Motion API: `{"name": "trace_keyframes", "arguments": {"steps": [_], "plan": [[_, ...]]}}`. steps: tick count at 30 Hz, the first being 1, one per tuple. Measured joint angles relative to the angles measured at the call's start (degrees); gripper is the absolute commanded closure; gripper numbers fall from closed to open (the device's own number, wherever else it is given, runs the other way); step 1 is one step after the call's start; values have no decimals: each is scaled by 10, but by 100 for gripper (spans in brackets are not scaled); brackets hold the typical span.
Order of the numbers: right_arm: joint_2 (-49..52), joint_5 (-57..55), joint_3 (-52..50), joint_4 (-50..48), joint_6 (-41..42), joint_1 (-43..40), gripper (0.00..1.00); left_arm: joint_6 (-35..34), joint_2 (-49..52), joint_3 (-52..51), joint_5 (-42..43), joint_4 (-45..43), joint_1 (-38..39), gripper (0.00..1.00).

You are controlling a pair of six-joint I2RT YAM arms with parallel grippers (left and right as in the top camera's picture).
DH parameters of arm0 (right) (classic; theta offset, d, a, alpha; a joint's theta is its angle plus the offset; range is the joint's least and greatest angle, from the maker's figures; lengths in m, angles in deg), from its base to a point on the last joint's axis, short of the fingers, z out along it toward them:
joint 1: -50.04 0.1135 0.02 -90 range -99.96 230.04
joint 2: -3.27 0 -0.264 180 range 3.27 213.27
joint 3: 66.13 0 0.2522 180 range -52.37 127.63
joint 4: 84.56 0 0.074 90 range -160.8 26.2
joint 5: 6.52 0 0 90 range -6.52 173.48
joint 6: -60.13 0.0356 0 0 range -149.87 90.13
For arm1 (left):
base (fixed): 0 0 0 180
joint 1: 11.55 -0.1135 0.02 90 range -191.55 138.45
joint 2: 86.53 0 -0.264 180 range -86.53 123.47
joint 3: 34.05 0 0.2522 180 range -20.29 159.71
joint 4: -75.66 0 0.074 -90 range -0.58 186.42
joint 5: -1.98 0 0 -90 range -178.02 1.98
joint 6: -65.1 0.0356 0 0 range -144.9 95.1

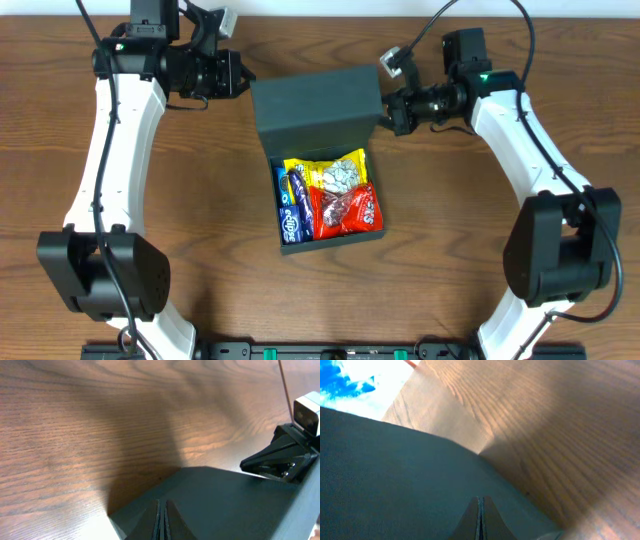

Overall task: Pack container
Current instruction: 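Push the lid down with both grippers to close the box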

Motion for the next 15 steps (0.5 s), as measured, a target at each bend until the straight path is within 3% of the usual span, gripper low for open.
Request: {"name": "trace_keyframes", "arguments": {"steps": [6, 15], "plan": [[0, -28, 0, 42, -39, 0, 99, 34, -1, 0, -11, 28, 0, 94], [0, -65, 0, 43, -31, -5, 99, 38, -1, 0, -57, 59, 0, 94]]}}
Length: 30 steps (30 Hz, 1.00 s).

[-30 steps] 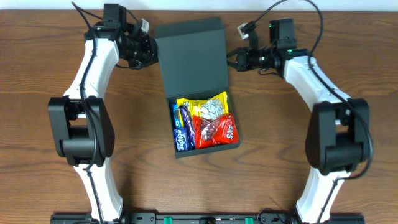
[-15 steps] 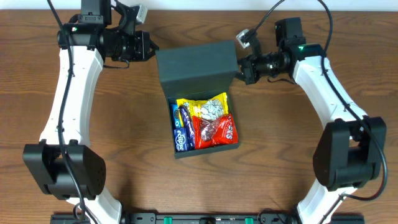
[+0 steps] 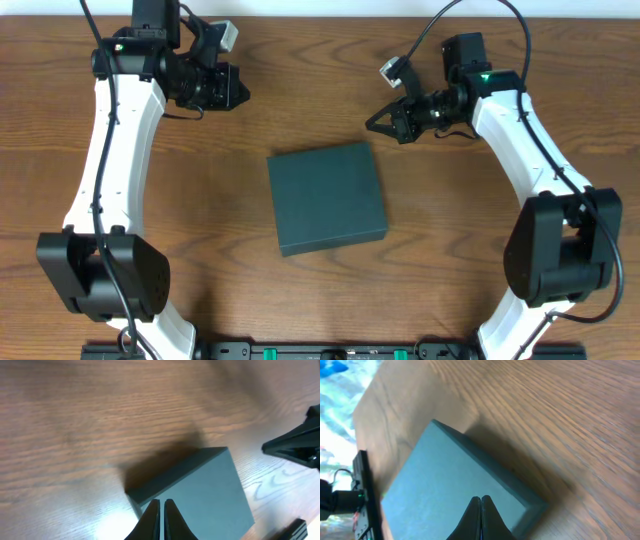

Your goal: Pack container

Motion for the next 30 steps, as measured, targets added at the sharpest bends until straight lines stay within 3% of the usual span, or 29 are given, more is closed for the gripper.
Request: {"name": "trace_keyframes", "arguments": {"steps": [5, 12, 17, 23, 30], "plan": [[0, -50, 0, 9, 40, -24, 99, -14, -3, -47, -8, -29, 0, 94], [0, -111, -6, 36, 59, -33, 99, -80, -5, -231, -3, -137, 0, 94], [0, -130, -63, 8, 73, -28, 99, -156, -5, -340, 3, -213, 0, 94], [0, -129, -135, -57, 108, -25, 99, -218, -5, -411, 7, -275, 0, 94], [0, -128, -168, -110, 136, 33, 99, -267, 2, -420, 40, -342, 2, 94]]}}
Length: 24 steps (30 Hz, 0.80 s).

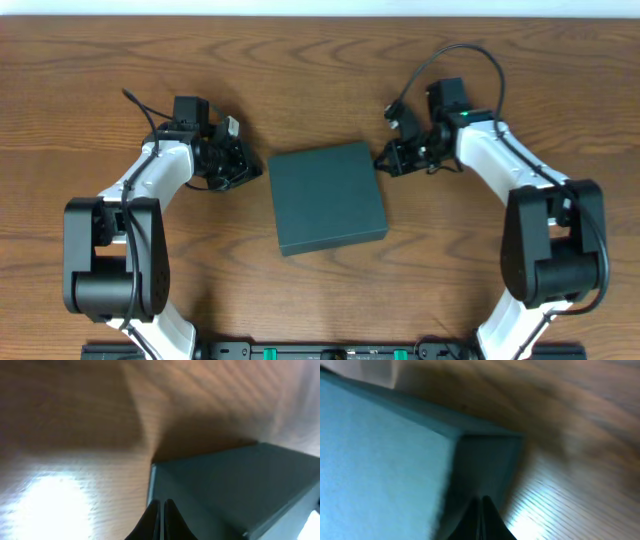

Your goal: Pack container

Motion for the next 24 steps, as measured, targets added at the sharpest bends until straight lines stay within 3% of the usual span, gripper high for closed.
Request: {"name": "trace_keyframes", "arguments": {"steps": [14, 24], "plan": [[0, -43, -1, -57, 39, 21, 99, -37, 18, 0, 11, -91, 13, 94], [0, -56, -3, -127, 83, 22, 99, -39, 30, 44, 2, -107, 13, 94]]}}
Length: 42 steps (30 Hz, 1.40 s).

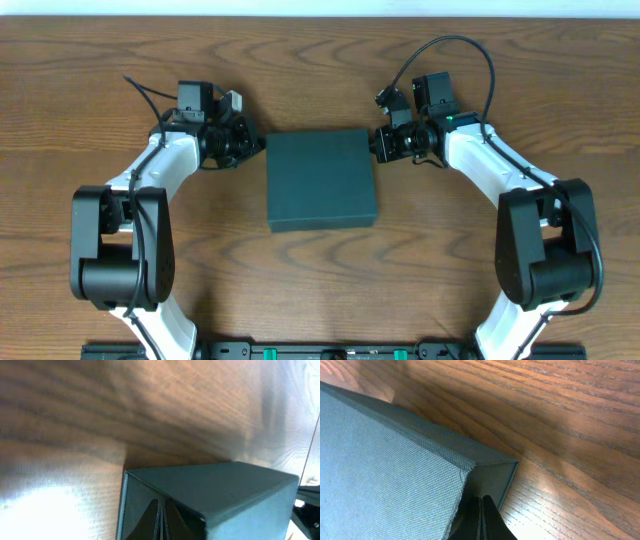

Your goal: Pack container

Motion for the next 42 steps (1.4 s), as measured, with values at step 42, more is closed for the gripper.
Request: {"name": "trace_keyframes", "arguments": {"steps": [42], "plan": [[-367, 13, 2, 229, 39, -70, 98, 168, -419, 68, -102, 468, -60, 94]]}}
